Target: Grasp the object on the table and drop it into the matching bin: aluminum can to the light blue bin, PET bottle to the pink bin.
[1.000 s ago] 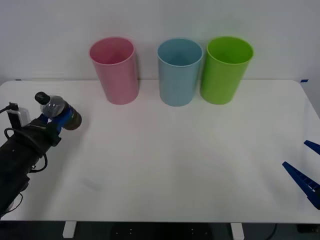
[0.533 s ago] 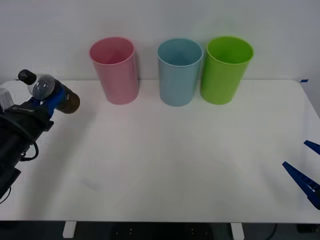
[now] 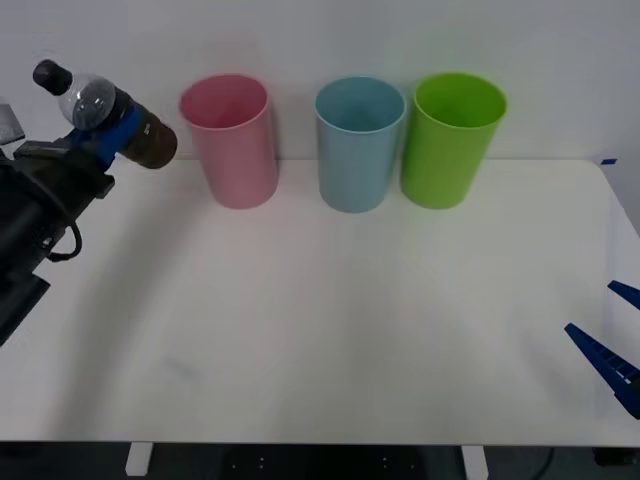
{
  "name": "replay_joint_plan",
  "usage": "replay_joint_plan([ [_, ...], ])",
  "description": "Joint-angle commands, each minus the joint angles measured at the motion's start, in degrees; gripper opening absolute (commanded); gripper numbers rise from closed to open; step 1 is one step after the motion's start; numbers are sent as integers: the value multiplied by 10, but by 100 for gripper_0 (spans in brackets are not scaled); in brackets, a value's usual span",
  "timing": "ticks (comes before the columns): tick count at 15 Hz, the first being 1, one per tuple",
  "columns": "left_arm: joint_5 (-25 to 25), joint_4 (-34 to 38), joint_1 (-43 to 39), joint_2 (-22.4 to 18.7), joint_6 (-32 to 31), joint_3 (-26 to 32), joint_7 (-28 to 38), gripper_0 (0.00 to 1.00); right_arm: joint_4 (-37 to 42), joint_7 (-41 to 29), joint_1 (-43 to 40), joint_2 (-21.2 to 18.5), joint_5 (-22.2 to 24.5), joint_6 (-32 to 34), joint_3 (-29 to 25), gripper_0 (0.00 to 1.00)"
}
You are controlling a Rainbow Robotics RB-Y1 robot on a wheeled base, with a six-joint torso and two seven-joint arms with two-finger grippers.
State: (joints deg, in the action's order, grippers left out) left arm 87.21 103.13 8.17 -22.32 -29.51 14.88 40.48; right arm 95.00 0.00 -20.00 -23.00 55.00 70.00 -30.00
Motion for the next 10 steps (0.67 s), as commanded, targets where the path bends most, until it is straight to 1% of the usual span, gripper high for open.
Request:
replay_joint_plan([
  [1,21,-41,54,0,-1,-13,9,0,0,0,0,0,0,0,0,100],
  [3,43,-96,115,0,-4,-24,7,0,0,0,0,0,0,0,0,100],
  [6,71,-173,192,0,-27,-25,5,0,0,0,0,0,0,0,0,100],
  [10,106,-265,273,2,-27,-34,-7,0,0,0,0,0,0,0,0,100],
])
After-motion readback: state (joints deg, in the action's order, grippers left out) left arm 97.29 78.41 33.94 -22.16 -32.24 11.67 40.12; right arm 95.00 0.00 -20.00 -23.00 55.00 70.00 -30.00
